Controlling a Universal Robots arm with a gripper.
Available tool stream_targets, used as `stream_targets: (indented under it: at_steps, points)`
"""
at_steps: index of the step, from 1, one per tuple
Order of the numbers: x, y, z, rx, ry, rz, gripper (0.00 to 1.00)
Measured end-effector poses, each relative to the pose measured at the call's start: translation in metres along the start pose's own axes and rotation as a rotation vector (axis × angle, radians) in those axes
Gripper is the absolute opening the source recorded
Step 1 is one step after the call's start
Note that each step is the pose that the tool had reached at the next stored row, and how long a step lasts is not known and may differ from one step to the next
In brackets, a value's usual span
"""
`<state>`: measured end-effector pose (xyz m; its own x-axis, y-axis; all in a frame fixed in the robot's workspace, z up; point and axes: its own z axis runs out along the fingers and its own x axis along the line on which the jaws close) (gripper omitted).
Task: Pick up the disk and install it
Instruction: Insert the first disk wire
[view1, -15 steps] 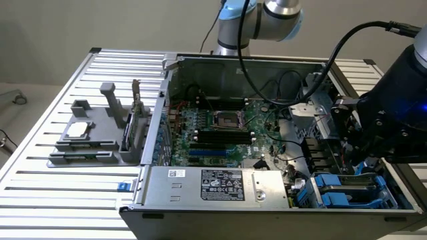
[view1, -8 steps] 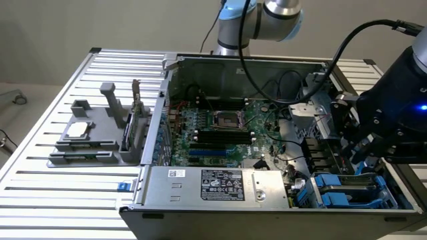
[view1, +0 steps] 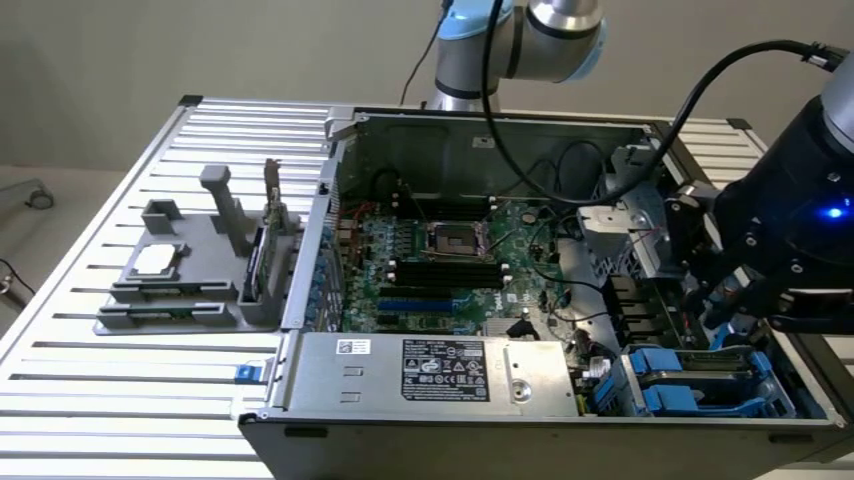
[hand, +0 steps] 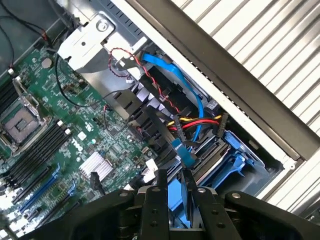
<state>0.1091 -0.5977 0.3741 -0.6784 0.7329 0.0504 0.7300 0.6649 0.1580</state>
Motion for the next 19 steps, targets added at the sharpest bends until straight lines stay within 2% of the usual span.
stream_targets:
  at_steps: [5,8,10,13,19]
  points:
    - [0.0000,0.0000,0.0000,-0.0034,-0.0133,0.079,0.26]
    - [0.0000,0.0000,0.0000,0.0000,-0.0228,0.103,0.26]
    - [-0.0002,-0.0001,0.0000,0.0045,-0.0290,0.113,0.26]
    - [-0.0011,0.0003,0.0000,0.0099,-0.0322,0.127,0.26]
    - [-0.0040,0.0035,0.0004,0.0114,-0.0381,0.153,0.26]
